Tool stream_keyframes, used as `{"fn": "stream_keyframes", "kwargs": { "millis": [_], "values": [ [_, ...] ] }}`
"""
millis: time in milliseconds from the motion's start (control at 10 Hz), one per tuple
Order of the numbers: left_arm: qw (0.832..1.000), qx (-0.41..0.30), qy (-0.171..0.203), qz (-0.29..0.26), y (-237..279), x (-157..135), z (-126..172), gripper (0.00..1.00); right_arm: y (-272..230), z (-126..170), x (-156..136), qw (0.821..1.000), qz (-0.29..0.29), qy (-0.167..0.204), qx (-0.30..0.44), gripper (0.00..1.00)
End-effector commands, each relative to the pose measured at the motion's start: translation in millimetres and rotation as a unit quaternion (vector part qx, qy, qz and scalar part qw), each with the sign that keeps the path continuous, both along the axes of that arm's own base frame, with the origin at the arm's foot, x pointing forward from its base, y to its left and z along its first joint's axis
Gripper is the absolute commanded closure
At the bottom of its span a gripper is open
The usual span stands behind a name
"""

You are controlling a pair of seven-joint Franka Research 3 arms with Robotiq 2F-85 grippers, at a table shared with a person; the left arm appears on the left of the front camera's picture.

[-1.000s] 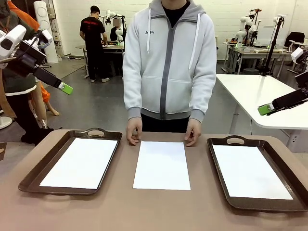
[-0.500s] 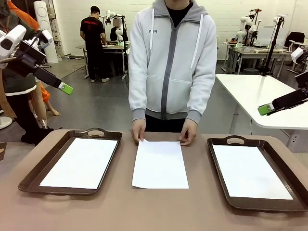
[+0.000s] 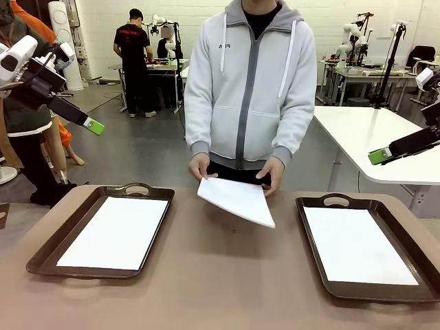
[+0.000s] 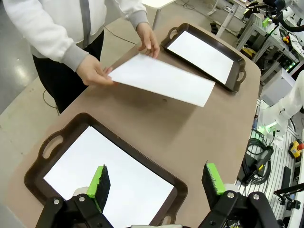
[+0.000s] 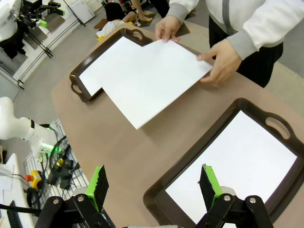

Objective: Sort the A4 documents.
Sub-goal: Receive the A4 Paper.

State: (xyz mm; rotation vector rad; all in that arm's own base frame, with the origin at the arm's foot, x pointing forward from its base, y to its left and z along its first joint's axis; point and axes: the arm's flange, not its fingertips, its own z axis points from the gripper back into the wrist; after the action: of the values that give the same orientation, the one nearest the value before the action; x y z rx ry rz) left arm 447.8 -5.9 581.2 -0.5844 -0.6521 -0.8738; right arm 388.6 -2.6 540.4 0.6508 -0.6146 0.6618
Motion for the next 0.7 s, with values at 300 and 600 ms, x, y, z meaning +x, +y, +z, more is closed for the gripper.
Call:
{"fn": "stream_keyframes", "kwargs": {
  "millis": [300,600],
  "values": [
    [1.000,0.002,-0.001,-0.002,-1.0,-0.6,0.5,0.00,-0.2,-0.4,-0.5,1.000,0.002,-0.001,0.000,0.00],
    [1.000,0.002,-0.001,-0.002,-1.0,-0.6,0.5,0.00,-0.2,-0.4,-0.5,1.000,0.002,-0.001,0.000,0.00]
  ]
}}
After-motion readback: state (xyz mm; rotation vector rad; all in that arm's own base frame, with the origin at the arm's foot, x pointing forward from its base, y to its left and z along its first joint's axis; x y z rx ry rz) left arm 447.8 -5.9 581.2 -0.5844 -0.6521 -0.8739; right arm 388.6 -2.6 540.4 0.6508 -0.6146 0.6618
